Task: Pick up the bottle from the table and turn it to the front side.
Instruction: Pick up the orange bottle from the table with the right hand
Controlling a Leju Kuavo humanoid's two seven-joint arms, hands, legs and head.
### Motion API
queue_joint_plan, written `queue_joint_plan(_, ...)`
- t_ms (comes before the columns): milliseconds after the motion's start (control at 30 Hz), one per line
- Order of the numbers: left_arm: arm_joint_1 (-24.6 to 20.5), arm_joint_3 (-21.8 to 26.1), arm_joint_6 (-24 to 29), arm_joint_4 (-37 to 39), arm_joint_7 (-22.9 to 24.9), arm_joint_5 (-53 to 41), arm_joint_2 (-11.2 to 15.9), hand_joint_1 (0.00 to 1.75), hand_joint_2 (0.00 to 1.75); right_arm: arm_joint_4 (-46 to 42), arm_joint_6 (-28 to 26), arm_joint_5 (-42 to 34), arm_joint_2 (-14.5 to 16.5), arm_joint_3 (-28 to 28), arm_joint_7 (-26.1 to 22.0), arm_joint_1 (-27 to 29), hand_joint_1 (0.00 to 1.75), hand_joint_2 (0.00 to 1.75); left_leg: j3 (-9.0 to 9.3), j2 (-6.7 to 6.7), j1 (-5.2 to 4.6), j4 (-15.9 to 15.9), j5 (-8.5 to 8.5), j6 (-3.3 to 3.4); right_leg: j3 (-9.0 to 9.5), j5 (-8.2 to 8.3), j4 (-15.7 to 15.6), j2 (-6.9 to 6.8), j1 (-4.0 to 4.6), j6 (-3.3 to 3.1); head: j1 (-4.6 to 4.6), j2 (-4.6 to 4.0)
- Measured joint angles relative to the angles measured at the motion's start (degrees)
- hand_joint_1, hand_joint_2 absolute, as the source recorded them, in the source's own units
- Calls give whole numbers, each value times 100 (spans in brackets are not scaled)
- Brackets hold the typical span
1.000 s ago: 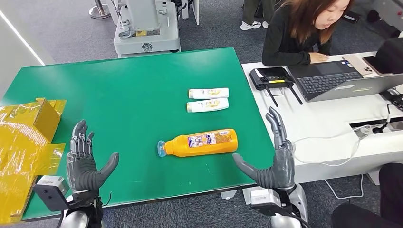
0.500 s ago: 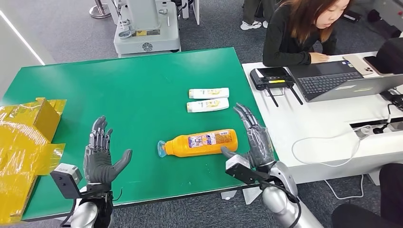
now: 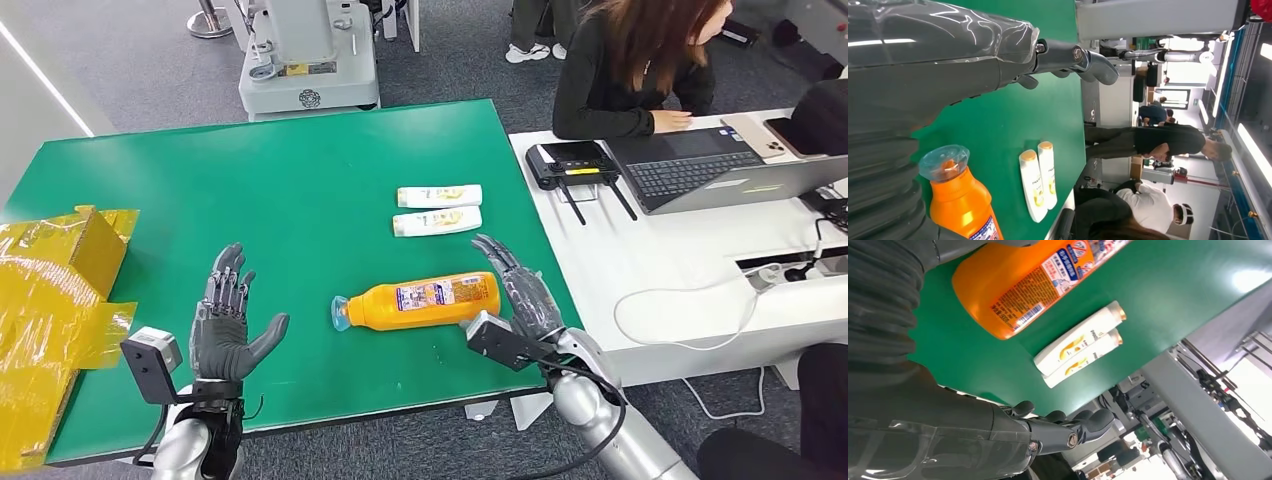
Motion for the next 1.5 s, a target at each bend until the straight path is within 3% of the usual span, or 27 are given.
queue_joint_plan(500, 18, 0, -301, 4, 85, -31, -55, 0, 175, 545, -87, 2484, -97, 880, 894, -541, 0, 175, 0, 1, 0, 0, 0, 0, 0, 0, 1, 1, 0, 0, 1, 0)
queue_joint_plan(767, 15, 0, -471, 4, 186, 36, -62, 0, 175, 680, 213, 2509, -108, 1226, 954, -707, 0, 175, 0, 0, 0, 0, 0, 0, -1, 0, 1, 1, 0, 0, 1, 0)
queue_joint_plan(1100, -101, 0, -539, 94, 235, 113, -101, 0, 175, 593, 319, 2413, -296, 1276, 1122, -794, 0, 175, 0, 3, 0, 0, 0, 0, -1, 1, 1, 2, 0, 0, 0, 0)
queue_joint_plan(1300, -163, 0, -459, 209, 153, 148, -113, 0, 175, 893, 252, 2460, -394, 1258, 1063, -1273, 0, 175, 0, 6, 0, 1, 2, 1, -1, 4, 2, 4, 0, 0, 1, 0)
queue_joint_plan(1500, -157, 0, -334, 273, 4, 171, -86, 0, 175, 1832, 81, 2458, -358, 1368, 818, -2080, 0, 175, 0, 0, 0, 2, 5, 4, 0, 5, 3, 0, 0, 1, 1, 0)
